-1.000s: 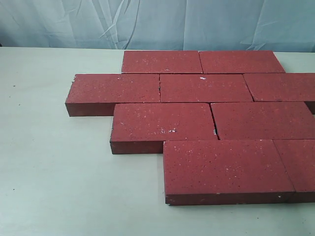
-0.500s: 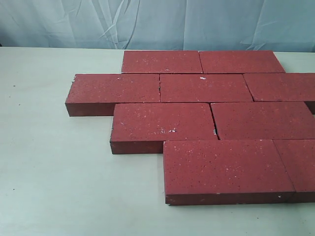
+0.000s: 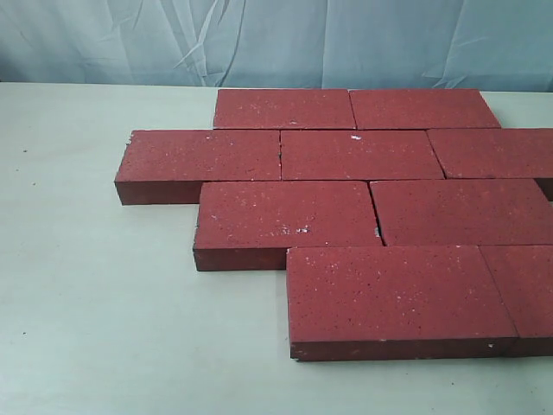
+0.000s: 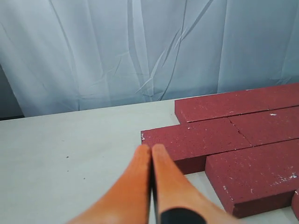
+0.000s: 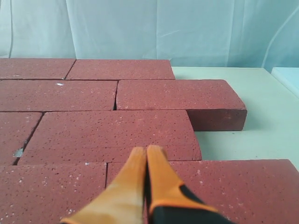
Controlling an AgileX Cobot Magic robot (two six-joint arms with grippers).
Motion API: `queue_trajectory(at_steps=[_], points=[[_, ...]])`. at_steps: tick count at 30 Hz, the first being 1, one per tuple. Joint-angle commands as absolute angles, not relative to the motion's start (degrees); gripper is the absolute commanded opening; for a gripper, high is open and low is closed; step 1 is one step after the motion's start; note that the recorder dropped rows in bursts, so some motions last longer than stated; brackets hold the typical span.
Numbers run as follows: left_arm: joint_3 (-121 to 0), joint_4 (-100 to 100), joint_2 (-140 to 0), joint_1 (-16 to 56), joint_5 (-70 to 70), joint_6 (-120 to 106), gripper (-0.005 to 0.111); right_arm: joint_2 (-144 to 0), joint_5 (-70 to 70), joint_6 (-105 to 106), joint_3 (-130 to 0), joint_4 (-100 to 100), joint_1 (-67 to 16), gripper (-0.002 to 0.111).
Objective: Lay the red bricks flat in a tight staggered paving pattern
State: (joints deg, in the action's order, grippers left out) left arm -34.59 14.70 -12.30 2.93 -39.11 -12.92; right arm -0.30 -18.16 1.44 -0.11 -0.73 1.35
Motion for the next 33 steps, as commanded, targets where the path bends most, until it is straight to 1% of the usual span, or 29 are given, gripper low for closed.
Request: queue_trajectory(at_steps=[1,13,19,27,33], points=[[-34.16,14.04,-12.04,3.02,-38.99,-13.02,0.0,0.0,-17.42,1.5,0.0,-0.74,1.66,-0.001],[-33.63,10.69,-12.04,3.02,-38.22,-14.09,0.0,0.0,-17.42,1.5,0.0,-0.74,1.66,-0.001],[-26.33,8.42,-8.31,2.91,-32.17,-13.3,0.0,0.0,-17.42,1.5,0.0,-0.74,1.66,-0.001],[-14.34,1.35,0.0,2.91,-24.51,-4.91,0.0,0.0,-17.42,1.5,0.0,-0.74,1.66,-0.001],[-6.95,0.68,0.0,2.91,-21.82,-3.99,0.0,0.0,-17.42,1.5,0.0,-0.74,1.66,-0.001]])
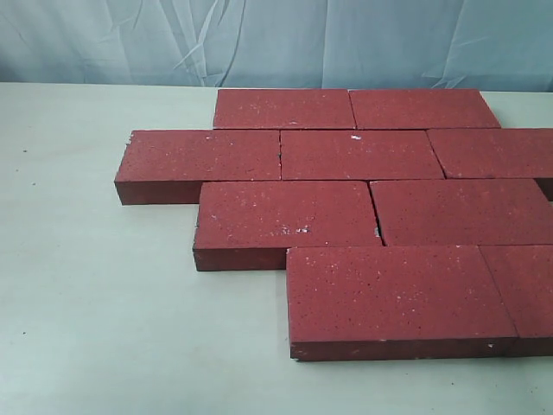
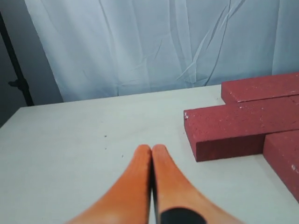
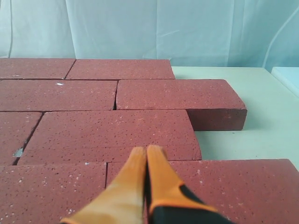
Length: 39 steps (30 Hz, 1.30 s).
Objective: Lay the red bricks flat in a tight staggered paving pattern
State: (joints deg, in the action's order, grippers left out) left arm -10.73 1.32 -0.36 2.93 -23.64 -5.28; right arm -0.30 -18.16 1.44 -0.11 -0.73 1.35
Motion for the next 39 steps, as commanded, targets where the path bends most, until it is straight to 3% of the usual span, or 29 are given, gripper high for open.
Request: queue_trajectory(at_steps=[1,9,33,39], points=[[-6.06,0.0,0.0,2.91,-21.82,-3.57,0.0,0.0,-17.42,1.5,0.0,-0.74,1.66,-0.001],[0.0,0.0,0.0,2.91,-19.88,-3.45,0.0,0.0,-17.42,1.5,0.0,-0.74,1.66,-0.001],[0.0,0.0,0.0,2.91,-19.2,-0.39,0.0,0.0,-17.42,1.5,0.0,-0.74,1.66,-0.001],[0.0,0.0,0.0,-1.06,-19.2,0.0,0.0,0.0,-17.42,1.5,0.0,-0.74,1.66,-0.001]])
